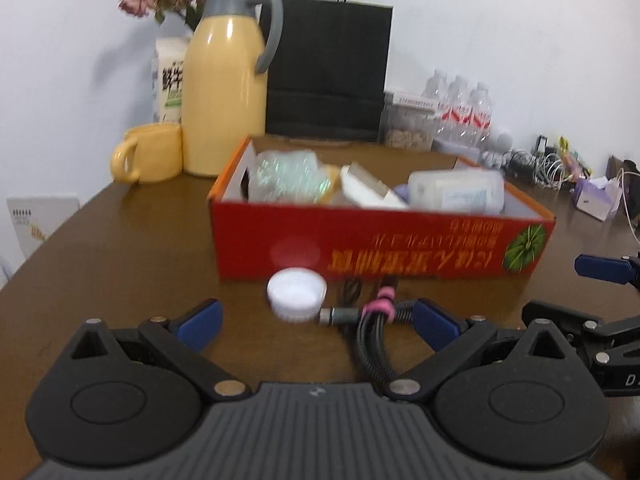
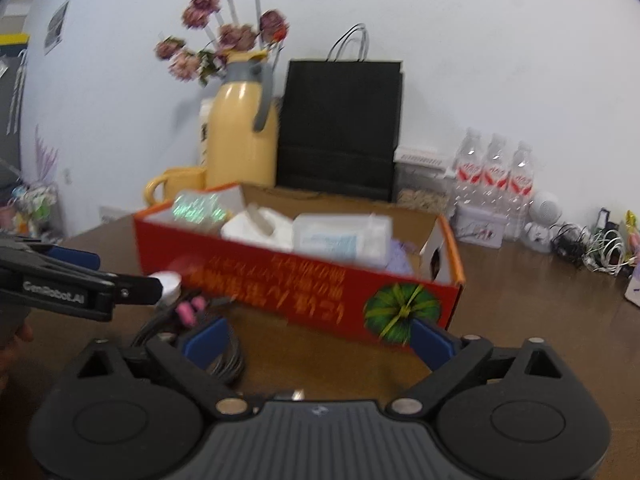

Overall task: Organize objects
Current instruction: 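Open both tools over the box and withdraw them, then grasp the white bottle cap with the right tool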

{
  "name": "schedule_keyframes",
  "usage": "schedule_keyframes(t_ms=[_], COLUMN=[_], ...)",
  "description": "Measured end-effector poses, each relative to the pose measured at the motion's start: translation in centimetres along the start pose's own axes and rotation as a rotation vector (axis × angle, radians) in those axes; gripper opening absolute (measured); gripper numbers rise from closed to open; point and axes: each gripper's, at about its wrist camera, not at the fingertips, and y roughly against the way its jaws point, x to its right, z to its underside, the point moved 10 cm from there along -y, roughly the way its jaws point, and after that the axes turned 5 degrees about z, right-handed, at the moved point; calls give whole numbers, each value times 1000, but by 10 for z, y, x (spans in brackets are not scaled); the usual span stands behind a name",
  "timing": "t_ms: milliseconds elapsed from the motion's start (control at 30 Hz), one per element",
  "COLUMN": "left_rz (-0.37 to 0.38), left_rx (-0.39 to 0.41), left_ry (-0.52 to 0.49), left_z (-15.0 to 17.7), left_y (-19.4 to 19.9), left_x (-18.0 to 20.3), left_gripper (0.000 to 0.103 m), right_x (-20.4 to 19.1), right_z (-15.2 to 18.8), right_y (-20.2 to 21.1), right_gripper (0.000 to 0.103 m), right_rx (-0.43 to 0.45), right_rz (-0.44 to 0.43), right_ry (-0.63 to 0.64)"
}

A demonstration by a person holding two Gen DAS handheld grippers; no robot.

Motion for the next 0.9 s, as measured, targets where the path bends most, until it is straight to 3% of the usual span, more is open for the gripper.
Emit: schedule_keyframes(t_ms=[133, 367, 533, 900], left_rz=[-4, -14, -16, -19], left_rx=[11, 20, 22, 10], left_ry=[-1, -7, -8, -9], left_z=[3, 6, 7, 9], left_y=[7, 10, 11, 8], left_x=[0, 2, 2, 2], left_gripper=[103, 103, 103, 103], right_x=[-10, -19, -24, -28], right_z=[12, 32, 36, 43], right_y=[9, 18, 19, 12], right_gripper=[78, 46, 44, 28], right_rx=[-39, -108, -135, -194], right_rz=[-34, -77, -101, -132], right_ry=[21, 19, 14, -4])
